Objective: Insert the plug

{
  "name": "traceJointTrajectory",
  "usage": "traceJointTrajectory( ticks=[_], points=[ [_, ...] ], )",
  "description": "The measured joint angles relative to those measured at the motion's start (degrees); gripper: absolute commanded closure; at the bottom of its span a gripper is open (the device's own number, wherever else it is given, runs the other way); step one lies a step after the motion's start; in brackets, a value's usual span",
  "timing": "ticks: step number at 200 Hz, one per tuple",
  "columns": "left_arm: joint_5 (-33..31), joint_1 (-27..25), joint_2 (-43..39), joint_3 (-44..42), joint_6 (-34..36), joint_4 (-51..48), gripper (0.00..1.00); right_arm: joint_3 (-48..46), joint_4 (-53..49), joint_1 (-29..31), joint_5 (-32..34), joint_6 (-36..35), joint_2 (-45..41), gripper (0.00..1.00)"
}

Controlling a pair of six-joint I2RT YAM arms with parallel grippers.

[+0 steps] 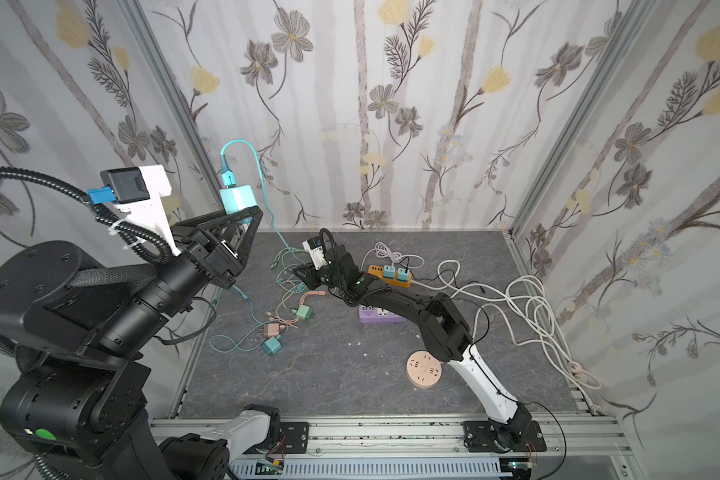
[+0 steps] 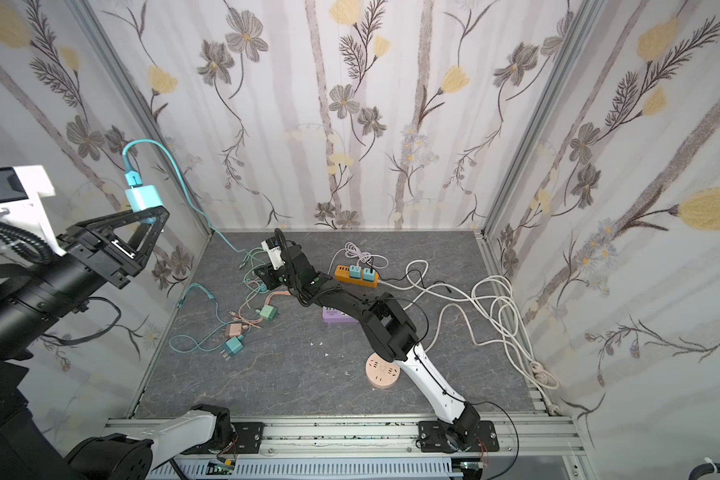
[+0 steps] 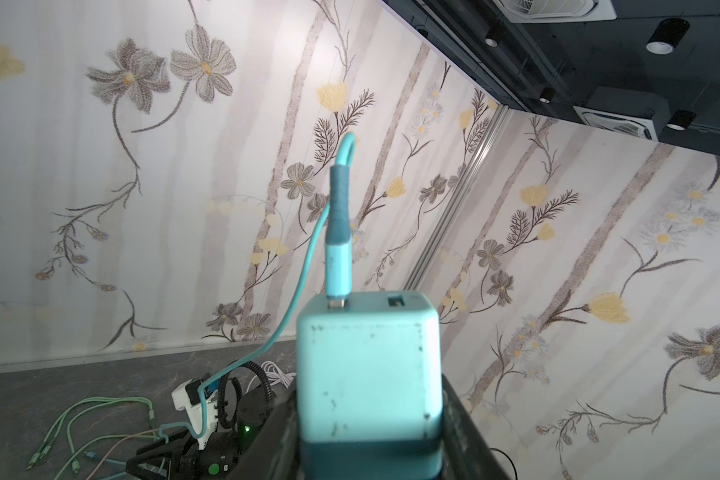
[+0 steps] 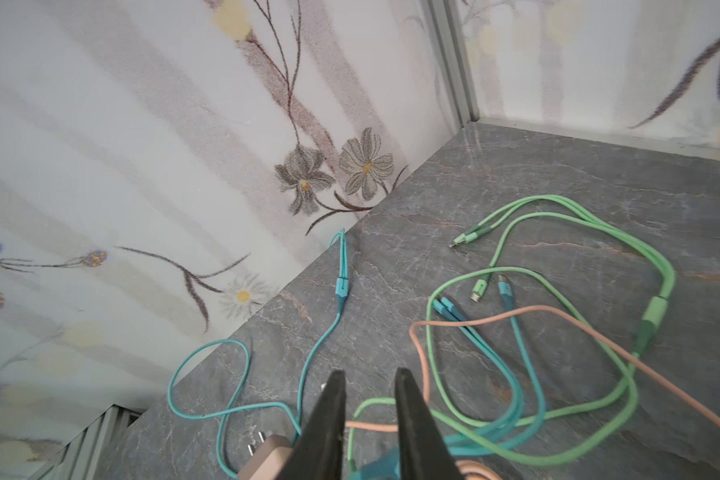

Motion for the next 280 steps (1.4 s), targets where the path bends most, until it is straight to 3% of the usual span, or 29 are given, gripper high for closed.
traceJointTrajectory(
  ticks=[27, 50, 80, 129, 162, 207, 248, 280],
  points=[
    [-5.7, 0.0, -1.6, -2.4, 1.7, -0.4, 1.00, 6.8, -3.6, 1.9, -4.5, 0.0, 2.4, 0.99],
    [-14.5, 0.0, -3.6, -5.6, 3.7, -1.4, 1.00, 7.4, -6.3, 3.7, -10.2, -1.6, 1.2, 1.00],
    [-23.9, 0.0, -3.5, -8.1, 6.6, -3.4, 1.00, -0.9, -7.6, 5.0, -15.3, -4.3, -5.9, 1.00],
    [-29.0, 0.0, -3.8, -12.1, 9.6, -4.0, 1.00, -13.6, -10.4, 2.8, -10.6, -7.3, -25.0, 1.00],
    [-26.7, 0.0, -2.8, -15.6, 10.4, -4.2, 1.00, -19.6, -9.4, 1.0, -9.7, -9.7, -36.3, 1.00],
    [-15.1, -0.7, -0.5, -25.5, 10.0, -3.3, 1.00, -24.3, -15.3, -5.0, -8.7, -10.6, -42.8, 1.00],
    [-5.2, -4.8, 0.7, -37.4, 6.9, 2.2, 1.00, -23.4, -17.9, -7.6, -10.1, -11.2, -42.6, 1.00],
    [0.2, -7.4, 1.9, -45.5, 3.7, 10.9, 1.00, -17.6, -18.4, -10.3, -5.8, -10.5, -37.7, 1.00]
  ],
)
